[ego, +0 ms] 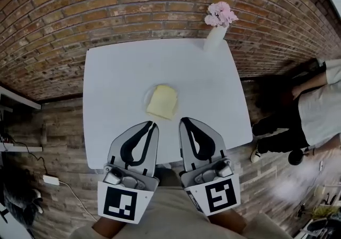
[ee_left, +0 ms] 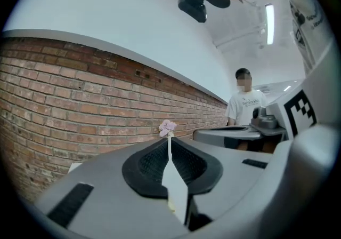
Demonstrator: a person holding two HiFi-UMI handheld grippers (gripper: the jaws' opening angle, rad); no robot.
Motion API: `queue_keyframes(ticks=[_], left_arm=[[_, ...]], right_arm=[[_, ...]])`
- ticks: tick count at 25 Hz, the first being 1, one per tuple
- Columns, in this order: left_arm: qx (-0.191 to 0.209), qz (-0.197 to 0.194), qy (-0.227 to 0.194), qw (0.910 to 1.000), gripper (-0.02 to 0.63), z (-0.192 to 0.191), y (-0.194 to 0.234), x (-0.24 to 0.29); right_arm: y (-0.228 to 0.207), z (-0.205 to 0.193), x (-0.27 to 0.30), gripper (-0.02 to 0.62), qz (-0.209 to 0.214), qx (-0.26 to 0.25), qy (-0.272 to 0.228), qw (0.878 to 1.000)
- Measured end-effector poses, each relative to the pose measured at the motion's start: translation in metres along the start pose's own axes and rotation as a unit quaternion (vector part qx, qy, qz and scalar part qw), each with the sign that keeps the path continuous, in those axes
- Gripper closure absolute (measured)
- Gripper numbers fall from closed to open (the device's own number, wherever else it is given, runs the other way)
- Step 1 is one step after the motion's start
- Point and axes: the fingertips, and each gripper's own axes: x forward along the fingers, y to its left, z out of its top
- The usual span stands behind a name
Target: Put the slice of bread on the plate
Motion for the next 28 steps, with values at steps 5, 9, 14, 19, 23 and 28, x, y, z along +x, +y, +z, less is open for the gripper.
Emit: queue_keyframes(ticks=[5, 9, 14, 19, 23, 28], left_arm=[[0.008, -0.012, -0.004, 0.9999, 0.58, 0.008, -0.013, -0.012], [0.003, -0.024, -0.002, 0.9997, 0.58, 0.011, -0.021, -0.022], [-0.003, -0.025, 0.001, 0.9997, 0.58, 0.01, -0.025, -0.026], [0.001, -0.019, 0.001, 0.9998, 0.58, 0.01, -0.025, -0.028], [0.002, -0.02, 0.002, 0.9998, 0.58, 0.007, -0.026, -0.027], [0.004, -0.026, 0.007, 0.9996, 0.58, 0.005, -0.029, -0.028]], right_arm=[[0.01, 0.011, -0.021, 0.588, -0.002, 0.001, -0.01, 1.0], [0.019, 0.015, -0.026, 0.589, 0.008, 0.001, -0.01, 1.0], [0.022, 0.013, -0.032, 0.589, 0.016, 0.0, 0.003, 1.0], [0.02, 0.009, -0.035, 0.589, 0.019, 0.001, 0.012, 1.0], [0.018, 0.006, -0.036, 0.589, 0.021, -0.002, 0.017, 1.0], [0.021, 0.004, -0.035, 0.589, 0.025, -0.002, 0.019, 1.0]])
